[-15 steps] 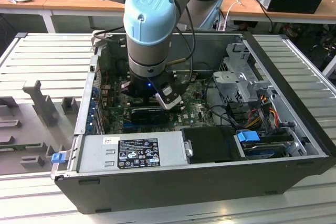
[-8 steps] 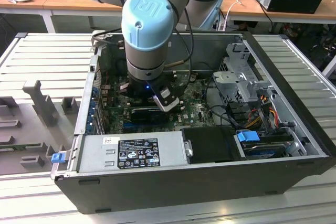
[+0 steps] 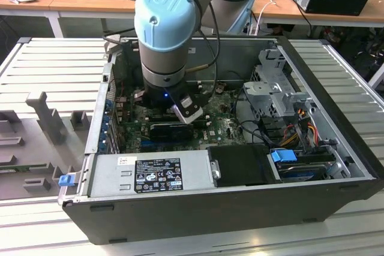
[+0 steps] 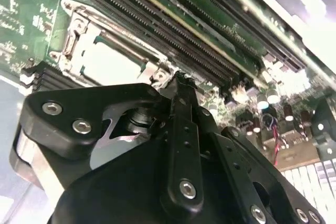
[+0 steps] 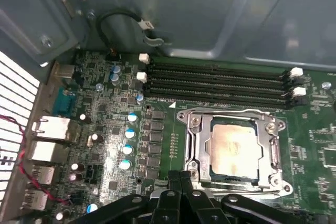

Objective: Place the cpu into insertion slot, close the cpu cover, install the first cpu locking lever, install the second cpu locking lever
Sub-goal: 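Install the second cpu locking lever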

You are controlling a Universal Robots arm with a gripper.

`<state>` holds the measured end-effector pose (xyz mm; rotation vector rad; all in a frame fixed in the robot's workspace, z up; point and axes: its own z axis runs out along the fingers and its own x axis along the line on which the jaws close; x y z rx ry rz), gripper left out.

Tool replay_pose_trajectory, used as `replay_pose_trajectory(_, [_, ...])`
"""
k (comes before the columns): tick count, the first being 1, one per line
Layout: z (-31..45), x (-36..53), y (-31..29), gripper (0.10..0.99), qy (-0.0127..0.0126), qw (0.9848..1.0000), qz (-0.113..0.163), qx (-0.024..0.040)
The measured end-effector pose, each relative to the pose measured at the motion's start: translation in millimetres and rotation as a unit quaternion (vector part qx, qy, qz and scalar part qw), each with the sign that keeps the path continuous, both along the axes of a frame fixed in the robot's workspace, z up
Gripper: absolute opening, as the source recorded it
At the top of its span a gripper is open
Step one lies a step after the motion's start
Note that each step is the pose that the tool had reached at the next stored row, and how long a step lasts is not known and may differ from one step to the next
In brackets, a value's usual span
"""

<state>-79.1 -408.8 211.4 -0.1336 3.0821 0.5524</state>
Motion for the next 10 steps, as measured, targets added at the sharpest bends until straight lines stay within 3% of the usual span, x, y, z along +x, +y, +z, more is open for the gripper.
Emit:
replay_pose_trajectory(1, [7.3, -0.1, 0.0, 0.106, 0.0000, 1.0000, 0.000, 0.0000])
replay_pose_trajectory(5, [20.9, -0.1, 0.1, 0.106, 0.0000, 1.0000, 0.000, -0.0002])
replay_pose_trajectory(10, [25.3, -0.1, 0.1, 0.106, -0.0001, 1.0000, 0.000, 0.0000])
